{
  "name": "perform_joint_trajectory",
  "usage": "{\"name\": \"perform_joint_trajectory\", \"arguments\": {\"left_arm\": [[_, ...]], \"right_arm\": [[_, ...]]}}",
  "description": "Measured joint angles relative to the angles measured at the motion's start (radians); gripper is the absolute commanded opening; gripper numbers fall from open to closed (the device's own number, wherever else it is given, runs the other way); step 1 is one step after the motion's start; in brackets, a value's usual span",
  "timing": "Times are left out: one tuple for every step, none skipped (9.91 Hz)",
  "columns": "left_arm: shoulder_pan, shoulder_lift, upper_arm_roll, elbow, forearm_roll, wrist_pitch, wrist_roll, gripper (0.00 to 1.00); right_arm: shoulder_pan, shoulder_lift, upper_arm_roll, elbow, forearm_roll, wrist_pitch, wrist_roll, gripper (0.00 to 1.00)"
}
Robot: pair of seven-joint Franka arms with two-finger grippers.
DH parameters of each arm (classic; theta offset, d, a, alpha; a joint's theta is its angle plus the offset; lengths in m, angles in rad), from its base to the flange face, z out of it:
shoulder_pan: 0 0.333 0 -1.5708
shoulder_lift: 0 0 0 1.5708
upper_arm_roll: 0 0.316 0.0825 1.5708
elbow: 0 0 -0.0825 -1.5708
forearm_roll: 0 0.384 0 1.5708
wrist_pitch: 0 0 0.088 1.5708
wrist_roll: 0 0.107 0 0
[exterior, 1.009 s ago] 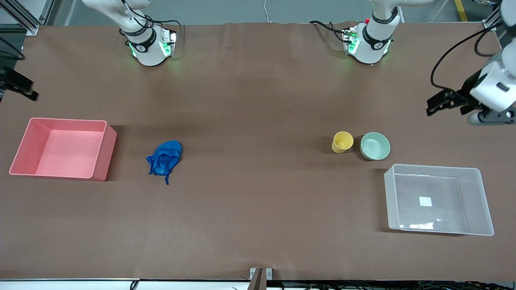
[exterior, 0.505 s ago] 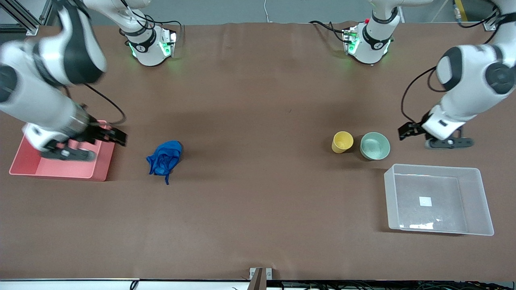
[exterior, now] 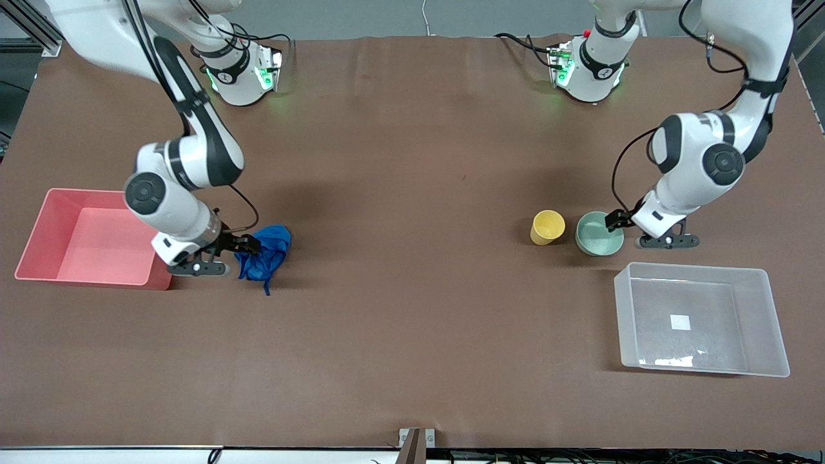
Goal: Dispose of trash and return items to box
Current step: 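Grasp the blue cloth with the right gripper while the left gripper grasps the bowl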
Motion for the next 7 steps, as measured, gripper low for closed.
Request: {"name": "perform_joint_trajectory", "arguments": {"left_arm": [[0.0, 0.03, -0.004, 0.0, 0.0, 0.034, 0.0, 0.7], [0.0, 0.052, -0.011, 0.001, 0.0, 0.058, -0.008, 0.47], [0.0, 0.07, -0.019, 0.0, 0.0, 0.069, -0.025, 0.16], [0.0, 0.082, -0.022, -0.001, 0.0, 0.07, -0.031, 0.07], [0.0, 0.088, -0.024, -0.001, 0.0, 0.07, -0.032, 0.0], [0.0, 0.09, -0.024, -0.001, 0.0, 0.07, -0.032, 0.0], [0.0, 0.09, -0.024, 0.0, 0.0, 0.071, -0.031, 0.0]], "right_arm": [[0.009, 0.032, 0.0, -0.001, 0.0, 0.033, 0.0, 1.0], [0.017, 0.052, 0.0, -0.001, 0.0, 0.056, 0.0, 0.97], [0.022, 0.066, 0.0, -0.007, 0.0, 0.093, 0.001, 0.88], [0.022, 0.077, 0.0, -0.026, 0.0, 0.146, 0.002, 0.63], [0.022, 0.084, 0.0, -0.049, 0.0, 0.175, 0.002, 0.34], [0.022, 0.085, -0.001, -0.061, 0.0, 0.173, 0.002, 0.1], [0.022, 0.085, -0.001, -0.062, 0.0, 0.168, 0.003, 0.01]]}}
